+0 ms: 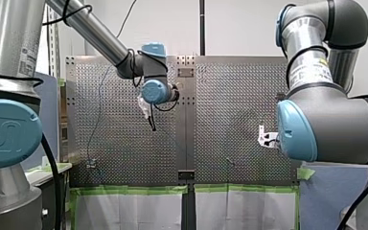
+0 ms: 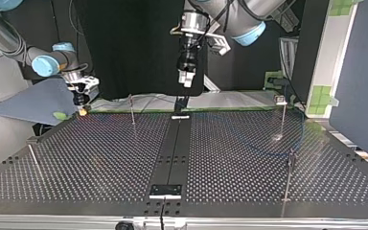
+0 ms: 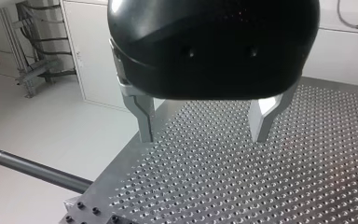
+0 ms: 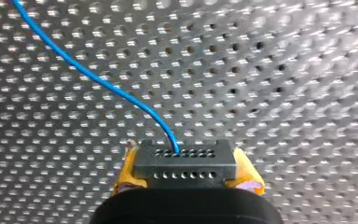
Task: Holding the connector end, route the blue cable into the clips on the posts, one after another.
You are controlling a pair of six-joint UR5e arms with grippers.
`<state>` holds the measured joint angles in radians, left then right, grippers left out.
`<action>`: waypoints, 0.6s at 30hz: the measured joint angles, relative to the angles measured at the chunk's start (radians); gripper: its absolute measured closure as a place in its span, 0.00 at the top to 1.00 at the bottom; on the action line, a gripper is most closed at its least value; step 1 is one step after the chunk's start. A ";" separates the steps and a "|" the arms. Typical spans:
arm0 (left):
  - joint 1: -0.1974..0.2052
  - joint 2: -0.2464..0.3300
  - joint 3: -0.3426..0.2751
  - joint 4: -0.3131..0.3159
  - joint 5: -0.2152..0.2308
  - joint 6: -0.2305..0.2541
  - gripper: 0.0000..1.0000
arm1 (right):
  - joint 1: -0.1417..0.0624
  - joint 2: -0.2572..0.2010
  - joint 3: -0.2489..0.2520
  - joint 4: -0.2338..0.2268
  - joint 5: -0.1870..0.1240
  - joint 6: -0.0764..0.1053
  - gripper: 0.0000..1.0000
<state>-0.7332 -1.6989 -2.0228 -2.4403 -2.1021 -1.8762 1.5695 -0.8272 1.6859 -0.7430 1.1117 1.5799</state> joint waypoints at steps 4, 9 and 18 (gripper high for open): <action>-0.001 0.043 -0.043 0.002 0.000 0.002 1.00 | -0.001 -0.041 0.002 -0.001 0.009 0.001 0.00; -0.001 0.089 -0.090 0.019 0.001 0.019 1.00 | -0.001 -0.062 0.003 -0.006 0.014 0.006 0.00; 0.001 0.102 -0.115 0.032 0.003 0.031 1.00 | 0.002 -0.065 0.003 -0.009 0.013 0.008 0.00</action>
